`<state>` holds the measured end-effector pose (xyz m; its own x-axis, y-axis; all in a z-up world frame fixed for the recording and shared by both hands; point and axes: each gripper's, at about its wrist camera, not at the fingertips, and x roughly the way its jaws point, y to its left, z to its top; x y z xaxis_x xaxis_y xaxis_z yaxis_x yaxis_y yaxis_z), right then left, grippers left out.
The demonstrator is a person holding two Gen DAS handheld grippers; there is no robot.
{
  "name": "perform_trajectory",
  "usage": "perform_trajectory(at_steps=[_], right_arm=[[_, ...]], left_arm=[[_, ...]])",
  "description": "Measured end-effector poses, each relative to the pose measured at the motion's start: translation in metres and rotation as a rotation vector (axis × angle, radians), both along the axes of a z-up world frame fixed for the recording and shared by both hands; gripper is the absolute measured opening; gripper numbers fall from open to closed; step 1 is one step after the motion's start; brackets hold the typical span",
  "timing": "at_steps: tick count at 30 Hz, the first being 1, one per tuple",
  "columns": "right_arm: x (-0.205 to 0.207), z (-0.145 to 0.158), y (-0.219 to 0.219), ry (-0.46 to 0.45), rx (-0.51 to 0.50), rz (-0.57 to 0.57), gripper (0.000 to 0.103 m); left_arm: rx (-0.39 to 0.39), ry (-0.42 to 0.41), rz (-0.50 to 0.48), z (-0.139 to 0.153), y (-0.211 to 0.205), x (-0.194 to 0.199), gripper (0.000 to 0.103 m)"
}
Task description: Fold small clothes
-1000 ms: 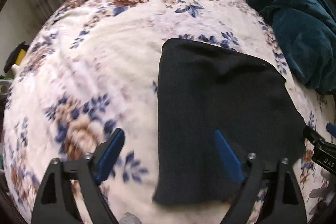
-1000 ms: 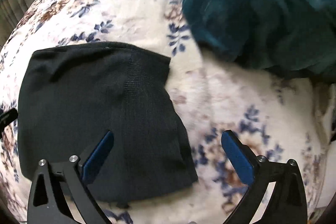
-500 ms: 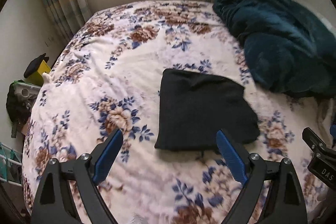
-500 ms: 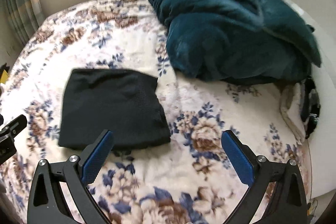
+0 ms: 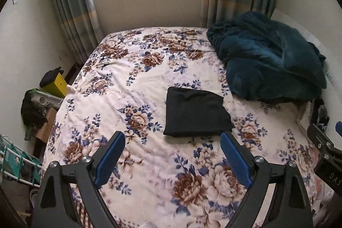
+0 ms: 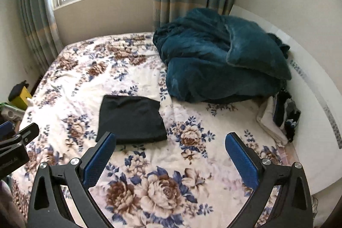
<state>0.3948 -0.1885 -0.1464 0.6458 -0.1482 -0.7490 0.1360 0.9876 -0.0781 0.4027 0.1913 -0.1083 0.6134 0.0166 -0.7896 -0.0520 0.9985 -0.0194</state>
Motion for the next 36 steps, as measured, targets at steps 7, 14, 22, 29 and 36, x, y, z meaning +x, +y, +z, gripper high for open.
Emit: perform_trajectory(at_steps=[7, 14, 22, 29, 36], right_arm=[[-0.071, 0.082, 0.006, -0.056, 0.024, 0.022, 0.103], [-0.115, 0.123, 0.009, -0.091, 0.034, 0.031, 0.103], [-0.130, 0.131, 0.006, -0.081, 0.035, 0.046, 0.103], [-0.123, 0.127, 0.004, -0.088, 0.030, 0.054, 0.103], [-0.122, 0.128, 0.008, -0.093, 0.045, 0.065, 0.103]], left_arm=[[0.005, -0.067, -0.001, 0.055, -0.002, -0.049, 0.091], [-0.002, -0.105, -0.008, 0.082, 0.000, -0.079, 0.091], [-0.001, -0.112, -0.001, 0.083, 0.001, -0.096, 0.096], [0.006, -0.120, 0.015, 0.082, 0.004, -0.101, 0.101], [0.012, -0.121, 0.017, 0.084, 0.003, -0.104, 0.101]])
